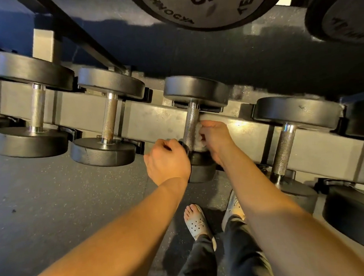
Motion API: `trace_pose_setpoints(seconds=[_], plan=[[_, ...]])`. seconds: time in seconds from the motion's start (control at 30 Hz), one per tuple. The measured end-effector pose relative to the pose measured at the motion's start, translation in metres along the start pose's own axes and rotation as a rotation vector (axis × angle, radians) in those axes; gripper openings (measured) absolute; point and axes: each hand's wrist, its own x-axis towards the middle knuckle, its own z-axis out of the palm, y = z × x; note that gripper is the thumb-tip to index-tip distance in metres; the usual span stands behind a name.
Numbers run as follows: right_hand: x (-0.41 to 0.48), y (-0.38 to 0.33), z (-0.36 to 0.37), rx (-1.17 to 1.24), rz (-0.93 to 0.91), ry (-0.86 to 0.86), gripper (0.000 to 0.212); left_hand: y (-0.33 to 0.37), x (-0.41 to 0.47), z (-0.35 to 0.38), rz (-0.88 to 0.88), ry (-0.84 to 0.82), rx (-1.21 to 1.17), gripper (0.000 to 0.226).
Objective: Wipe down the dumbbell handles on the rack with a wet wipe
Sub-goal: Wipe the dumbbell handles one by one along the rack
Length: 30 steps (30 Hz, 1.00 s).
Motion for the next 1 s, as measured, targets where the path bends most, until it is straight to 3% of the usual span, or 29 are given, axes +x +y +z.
trace_pose_setpoints(seconds=[0.13,0.2,0.27,0.4,0.5,0.57,0.67,0.77,0.83,0.93,1.0], plan=[[-0.014,0.021,-0.008,-0.129,0.021,-0.078,0.029,0.003,-0.002,-0.001,-0.002,0.008,0.009,0.030],[-0.017,0.023,-0.012,-0.290,-0.073,-0.022,0.026,0.004,-0.002,-0.002,-0.003,0.012,0.018,0.032],[-0.023,0.024,-0.014,-0.466,-0.206,0.000,0.037,0.004,-0.002,-0.002,0.030,0.011,0.015,0.032],[-0.045,0.017,-0.001,-0.671,-0.429,-0.122,0.042,0.003,-0.004,-0.005,0.056,-0.025,-0.038,0.029],[-0.049,0.007,0.008,-0.567,-0.456,0.008,0.019,-0.003,0.001,-0.007,0.181,-0.082,-0.027,0.027],[-0.047,0.001,0.006,-0.520,-0.383,-0.030,0.010,-0.004,0.008,-0.014,0.355,-0.176,-0.085,0.030],[-0.054,-0.012,-0.002,-0.364,-0.254,-0.179,0.028,0.004,0.016,-0.025,0.577,-0.295,-0.033,0.037],[-0.062,-0.029,-0.011,-0.272,-0.166,-0.229,0.036,0.011,0.018,-0.022,0.650,-0.314,0.058,0.038],[-0.063,-0.037,-0.019,-0.442,-0.288,-0.067,0.029,0.013,0.016,-0.014,0.628,-0.324,0.108,0.033],[-0.067,-0.055,-0.030,-0.826,-0.757,0.315,0.017,0.014,0.016,-0.007,0.519,-0.332,0.125,0.026],[-0.062,-0.077,-0.028,-0.902,-0.967,0.450,0.010,0.019,0.023,-0.005,0.449,-0.346,0.145,0.026]])
